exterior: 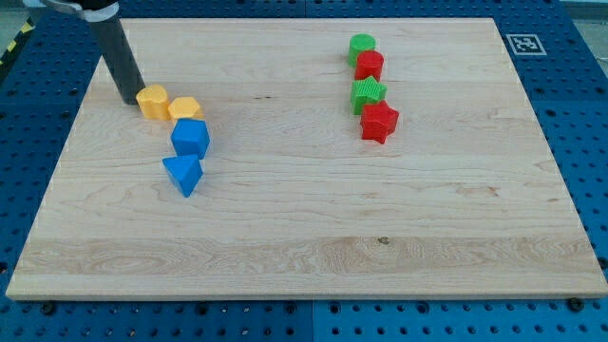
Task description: Push the yellow heart towards right along with yellow hexagon
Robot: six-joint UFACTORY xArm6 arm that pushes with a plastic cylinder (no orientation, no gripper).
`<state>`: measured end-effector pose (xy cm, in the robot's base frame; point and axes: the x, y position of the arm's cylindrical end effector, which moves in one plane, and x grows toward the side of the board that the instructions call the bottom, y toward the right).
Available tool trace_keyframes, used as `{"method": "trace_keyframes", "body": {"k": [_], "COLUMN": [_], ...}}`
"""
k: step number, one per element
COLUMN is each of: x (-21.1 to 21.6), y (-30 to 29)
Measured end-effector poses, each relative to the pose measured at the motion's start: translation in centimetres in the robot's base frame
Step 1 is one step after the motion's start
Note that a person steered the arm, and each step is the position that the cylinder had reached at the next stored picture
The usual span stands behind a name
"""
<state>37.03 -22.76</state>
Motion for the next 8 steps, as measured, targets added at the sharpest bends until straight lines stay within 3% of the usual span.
{"method": "trace_keyframes", "body": {"k": [3,8], "x": [2.1,-0.1], "y": [5.9,7.0]}}
